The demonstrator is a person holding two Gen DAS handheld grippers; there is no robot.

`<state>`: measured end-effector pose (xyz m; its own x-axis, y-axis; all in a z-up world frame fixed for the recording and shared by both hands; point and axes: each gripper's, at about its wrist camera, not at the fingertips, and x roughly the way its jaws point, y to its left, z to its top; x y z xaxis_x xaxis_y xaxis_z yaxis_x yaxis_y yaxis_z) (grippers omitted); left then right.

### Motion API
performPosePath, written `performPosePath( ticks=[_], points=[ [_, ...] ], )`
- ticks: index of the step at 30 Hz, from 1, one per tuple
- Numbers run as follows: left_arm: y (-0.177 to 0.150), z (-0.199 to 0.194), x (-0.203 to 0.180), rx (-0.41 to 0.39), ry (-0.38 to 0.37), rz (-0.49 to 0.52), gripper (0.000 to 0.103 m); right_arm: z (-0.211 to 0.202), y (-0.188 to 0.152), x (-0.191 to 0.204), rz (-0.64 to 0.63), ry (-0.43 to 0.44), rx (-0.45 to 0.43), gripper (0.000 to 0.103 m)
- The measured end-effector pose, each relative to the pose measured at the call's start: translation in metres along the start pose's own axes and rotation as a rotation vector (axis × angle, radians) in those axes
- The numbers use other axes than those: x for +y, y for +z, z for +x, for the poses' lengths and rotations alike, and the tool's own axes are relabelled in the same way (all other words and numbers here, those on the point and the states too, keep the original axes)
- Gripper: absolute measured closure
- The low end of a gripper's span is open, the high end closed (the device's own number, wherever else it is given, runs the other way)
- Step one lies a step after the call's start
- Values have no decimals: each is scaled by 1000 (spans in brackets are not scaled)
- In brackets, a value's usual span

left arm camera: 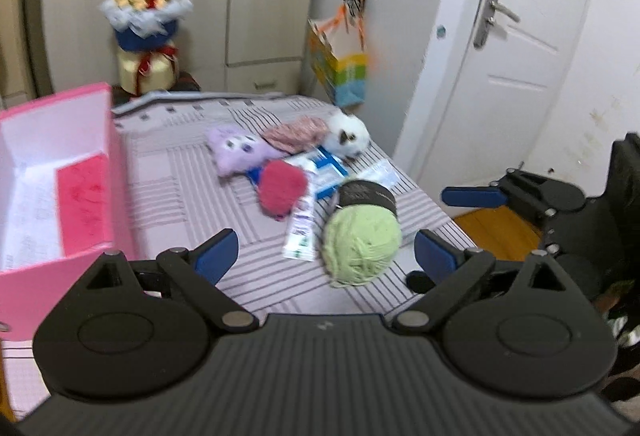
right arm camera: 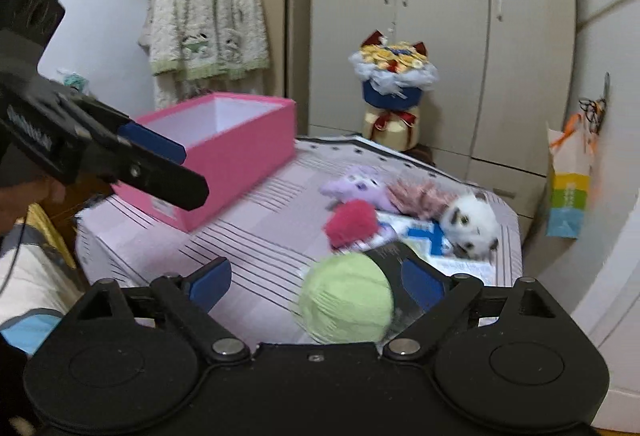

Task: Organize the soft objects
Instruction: 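Move the left tool back to the green yarn ball and close on it, then carry the green yarn ball with the left tool into the pink box and release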

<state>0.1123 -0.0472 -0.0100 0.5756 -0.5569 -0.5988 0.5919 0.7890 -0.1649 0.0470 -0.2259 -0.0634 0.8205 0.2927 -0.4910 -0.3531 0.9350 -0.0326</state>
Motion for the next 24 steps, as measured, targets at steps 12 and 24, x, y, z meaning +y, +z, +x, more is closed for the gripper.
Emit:
performPosePath(
  ticks=[12,24],
  points=[
    [5,84,-3,56,-119,-74,11,54,-48,-28,75,-48,56,3],
    [-4,131,0,99,-154,-144,43,81,-65,-41,313,38,-30,2]
  ],
)
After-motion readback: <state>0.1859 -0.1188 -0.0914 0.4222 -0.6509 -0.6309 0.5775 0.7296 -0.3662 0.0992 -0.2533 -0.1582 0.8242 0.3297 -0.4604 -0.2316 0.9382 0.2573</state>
